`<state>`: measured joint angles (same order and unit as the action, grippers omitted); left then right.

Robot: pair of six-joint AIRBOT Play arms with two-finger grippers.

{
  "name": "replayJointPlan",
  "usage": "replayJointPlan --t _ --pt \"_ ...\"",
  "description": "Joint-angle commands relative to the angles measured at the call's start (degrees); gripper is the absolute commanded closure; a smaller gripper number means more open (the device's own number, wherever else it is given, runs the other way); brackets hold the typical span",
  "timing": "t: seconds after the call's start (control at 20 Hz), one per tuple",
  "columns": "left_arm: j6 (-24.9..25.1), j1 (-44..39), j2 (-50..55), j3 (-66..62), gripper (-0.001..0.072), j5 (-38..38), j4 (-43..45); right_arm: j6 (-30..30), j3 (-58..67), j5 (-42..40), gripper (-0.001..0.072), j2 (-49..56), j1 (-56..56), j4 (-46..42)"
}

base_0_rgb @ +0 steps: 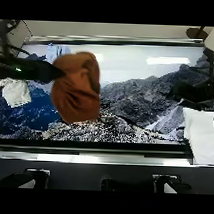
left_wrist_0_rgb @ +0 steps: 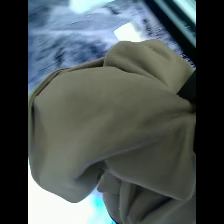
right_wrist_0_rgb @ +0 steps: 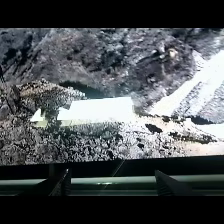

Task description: Fold the shirts.

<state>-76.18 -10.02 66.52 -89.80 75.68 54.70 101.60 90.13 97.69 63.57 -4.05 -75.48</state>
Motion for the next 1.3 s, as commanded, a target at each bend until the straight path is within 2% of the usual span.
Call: replayJointPlan --t 0.0,0.2,0.25,0.35,0.45,0.6,0.7,0.8,0.9,0.95,1.0,1.1,1.25 --pt "2.71 -9.42 5.33 4.52 0.0678 3.23 -0.04 0.0 0.02 3.8 0.0112 -3.21 0.02 -0.17" --pt "3.78 -19.52 16.04 9.66 0.0678 2.38 -0.11 -0.07 -0.17 1.42 0.0112 -3.23 0.02 -1.88" --pt "2.29 -22.1 19.3 9.7 0.0639 1.29 -0.13 -0.24 -0.22 -0.2 0.0112 -2.99 0.02 -2.73" --pt "0.22 -24.85 23.85 7.98 0.0031 0.9 -0.11 -0.74 -0.22 -3.45 0.0108 -1.68 0.02 -4.15" --pt "-0.85 -22.51 23.85 4.48 0.0034 1.07 1.77 -1.92 -0.22 -5.35 0.0103 0.87 0.02 -4.68" --pt "-2.97 -11.5 20.5 -2.86 0.0034 6.32 10.08 -3.78 -0.22 -3.34 0.0103 6.16 0.02 -1.18" --pt "-4.5 -2.67 17.66 -2.75 0.0034 9.94 12.9 -5.22 -1.95 -1.7 0.0103 8.83 0.13 5.44" --pt "-5.9 5.9 14.45 3.3 0.0035 11.32 13.29 -5.57 -8.66 -2.32 0.0103 8.28 2.95 6.78" --pt "-5.11 11.61 10.93 14.86 0.0043 9.01 13.27 -5.86 -18.67 -6.12 0.0086 6.45 8.26 7.21" --pt "-4.09 13.33 9.49 21.05 0.0064 6.84 13.27 -6.12 -23.69 -8.72 0.0039 5.86 11.1 7.93" --pt "-3.63 14.58 8.59 27.02 0.0109 4.42 13.18 -6.56 -27.61 -10.88 0.0029 5.77 13.46 8.85" --pt "-2.16 15.17 8.5 35.58 0.011 -1.36 10.99 -6.51 -34.01 -15.52 0.0026 5.77 17.07 10.64" --pt "0.39 14.03 9.22 41.81 0.0109 -9.33 4.26 -6.51 -39.15 -18.29 0.0026 5.77 19.63 15.04"
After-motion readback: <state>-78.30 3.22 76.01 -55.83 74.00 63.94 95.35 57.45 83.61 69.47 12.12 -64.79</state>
